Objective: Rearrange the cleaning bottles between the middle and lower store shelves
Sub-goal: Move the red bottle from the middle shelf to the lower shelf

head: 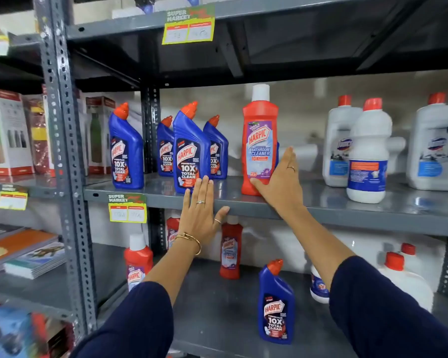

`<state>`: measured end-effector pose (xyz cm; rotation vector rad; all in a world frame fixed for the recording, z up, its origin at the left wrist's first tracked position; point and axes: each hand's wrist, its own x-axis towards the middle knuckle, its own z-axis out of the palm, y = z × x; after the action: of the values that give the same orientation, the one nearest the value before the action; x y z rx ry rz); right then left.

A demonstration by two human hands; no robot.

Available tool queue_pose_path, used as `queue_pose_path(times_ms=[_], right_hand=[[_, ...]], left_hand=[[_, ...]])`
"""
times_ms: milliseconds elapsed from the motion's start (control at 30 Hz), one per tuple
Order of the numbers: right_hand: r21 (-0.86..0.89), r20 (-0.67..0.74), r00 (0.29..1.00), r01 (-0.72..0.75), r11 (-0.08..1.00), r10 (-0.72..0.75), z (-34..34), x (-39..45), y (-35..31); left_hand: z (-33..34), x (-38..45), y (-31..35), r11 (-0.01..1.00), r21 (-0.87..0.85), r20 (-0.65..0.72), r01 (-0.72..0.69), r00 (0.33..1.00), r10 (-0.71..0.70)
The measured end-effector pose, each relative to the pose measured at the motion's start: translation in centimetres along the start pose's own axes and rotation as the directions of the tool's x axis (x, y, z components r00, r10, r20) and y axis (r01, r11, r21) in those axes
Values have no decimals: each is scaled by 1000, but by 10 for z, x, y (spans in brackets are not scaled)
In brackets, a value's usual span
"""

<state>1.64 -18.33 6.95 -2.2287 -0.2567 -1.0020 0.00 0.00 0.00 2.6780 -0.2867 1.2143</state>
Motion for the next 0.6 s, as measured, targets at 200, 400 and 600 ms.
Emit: queue_pose_path(times_ms=[200,400,600], right_hand=[[180,-45,990,-121,976,131,25,28,-22],[205,-59,963,-247,947,263,44,38,-20],[241,-95,962,-228,943,257,36,27,-20]], left_hand=[[8,1,-3,999,-9,-106,-35,994,34],[10,2,-7,998,-29,-105,-61,993,57],[9,1,-6,998,-15,-96,-60,994,58]])
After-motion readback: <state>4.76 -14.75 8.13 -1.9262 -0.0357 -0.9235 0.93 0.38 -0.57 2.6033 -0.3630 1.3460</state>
